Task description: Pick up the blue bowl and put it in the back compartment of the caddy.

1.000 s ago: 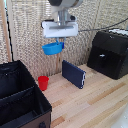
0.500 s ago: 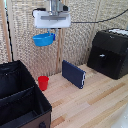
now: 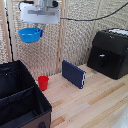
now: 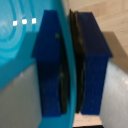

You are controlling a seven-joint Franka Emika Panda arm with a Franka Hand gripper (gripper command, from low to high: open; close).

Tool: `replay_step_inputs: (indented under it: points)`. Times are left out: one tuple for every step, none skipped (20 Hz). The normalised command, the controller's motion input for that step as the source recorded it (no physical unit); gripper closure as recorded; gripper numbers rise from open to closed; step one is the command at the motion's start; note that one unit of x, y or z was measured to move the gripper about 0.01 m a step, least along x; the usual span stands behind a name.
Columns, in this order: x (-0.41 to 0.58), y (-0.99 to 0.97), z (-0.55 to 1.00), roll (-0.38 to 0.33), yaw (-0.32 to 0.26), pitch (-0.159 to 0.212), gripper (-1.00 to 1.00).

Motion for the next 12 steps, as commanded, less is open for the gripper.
replay_step_inputs:
  points:
    - [-0.094, 0.95, 0.18, -0.024, 0.000, -0.011, 1.00]
    - [-0.109, 0.95, 0.14, -0.027, 0.000, 0.000, 1.00]
    - [-0.091, 0.95, 0.10, -0.030, 0.000, 0.000, 1.00]
    - [-0.071, 0.93, 0.00, -0.073, -0.002, 0.000, 1.00]
    - [-0.043, 0.91, -0.07, -0.103, -0.005, 0.000, 1.00]
    - [-0.031, 0.89, -0.15, -0.125, -0.003, 0.000, 1.00]
    - [-0.026, 0.87, -0.22, -0.149, -0.001, 0.000, 1.00]
    - [-0.014, 0.85, -0.28, -0.167, -0.001, 0.000, 1.00]
    - [-0.011, 0.83, -0.33, -0.185, -0.003, 0.000, 1.00]
    - [0.000, 0.82, -0.34, -0.192, -0.006, -0.002, 1.00]
    - [0.000, 0.81, -0.36, -0.198, -0.004, -0.009, 1.00]
    - [0.000, 0.78, -0.41, -0.209, -0.010, -0.007, 1.00]
